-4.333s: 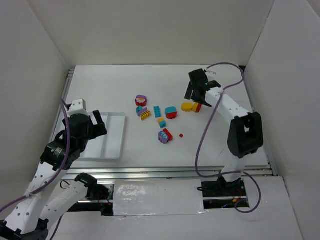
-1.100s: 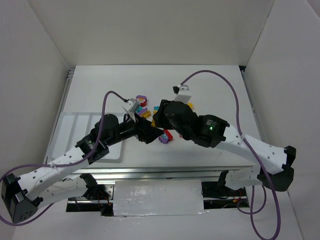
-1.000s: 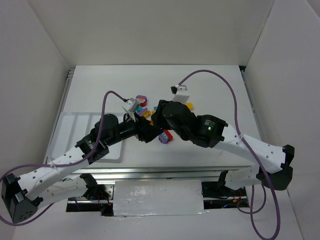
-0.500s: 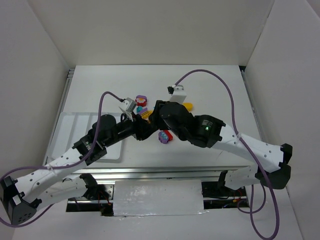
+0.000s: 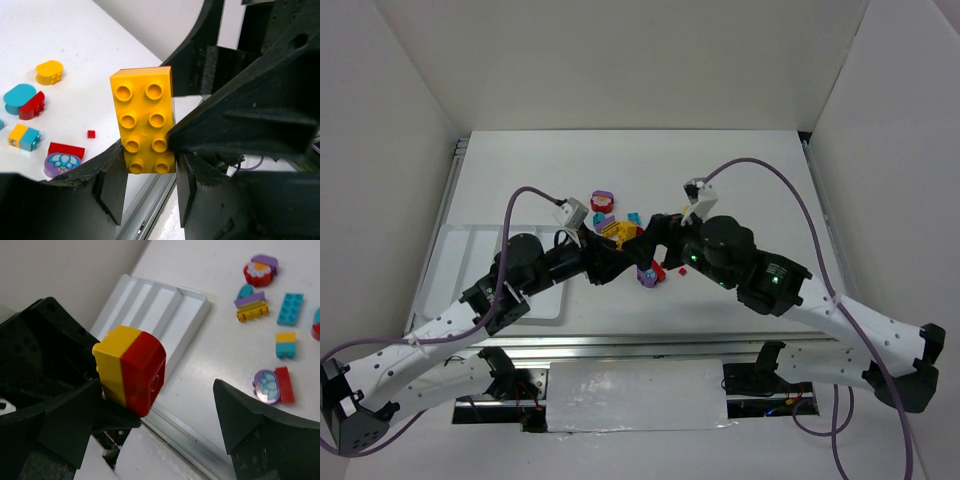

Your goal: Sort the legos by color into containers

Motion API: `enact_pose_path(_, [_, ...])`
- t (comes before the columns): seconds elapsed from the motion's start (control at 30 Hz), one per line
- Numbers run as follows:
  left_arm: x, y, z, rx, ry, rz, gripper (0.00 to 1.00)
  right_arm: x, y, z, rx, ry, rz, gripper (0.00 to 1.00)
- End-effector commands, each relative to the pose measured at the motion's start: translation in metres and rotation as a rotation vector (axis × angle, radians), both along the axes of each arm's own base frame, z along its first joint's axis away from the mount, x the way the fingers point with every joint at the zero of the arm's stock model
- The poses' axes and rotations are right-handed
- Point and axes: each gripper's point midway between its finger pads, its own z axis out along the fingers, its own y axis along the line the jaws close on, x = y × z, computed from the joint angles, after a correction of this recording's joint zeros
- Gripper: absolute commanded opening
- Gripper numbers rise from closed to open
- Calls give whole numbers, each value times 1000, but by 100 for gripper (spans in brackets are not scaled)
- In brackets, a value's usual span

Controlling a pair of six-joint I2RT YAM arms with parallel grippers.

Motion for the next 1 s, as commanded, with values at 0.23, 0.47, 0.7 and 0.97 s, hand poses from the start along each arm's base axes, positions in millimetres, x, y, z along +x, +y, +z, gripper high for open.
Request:
enact_pose_path(0.23, [-56, -14, 29, -70, -223, -332, 0, -75, -25, 61, 244, -460, 534, 99])
enact_pose_path(0.47, [-87, -17, 32, -109, -268, -509, 0, -83, -16, 56, 244, -471, 627, 94])
enact_pose_path(0.7, [-89, -13, 33, -110, -274, -501, 0, -86, -11, 50, 243, -462, 663, 83])
enact_pose_path(0.97, [-89, -13, 35, -112, -279, -497, 0, -99, -8, 46, 276, -458, 745, 17])
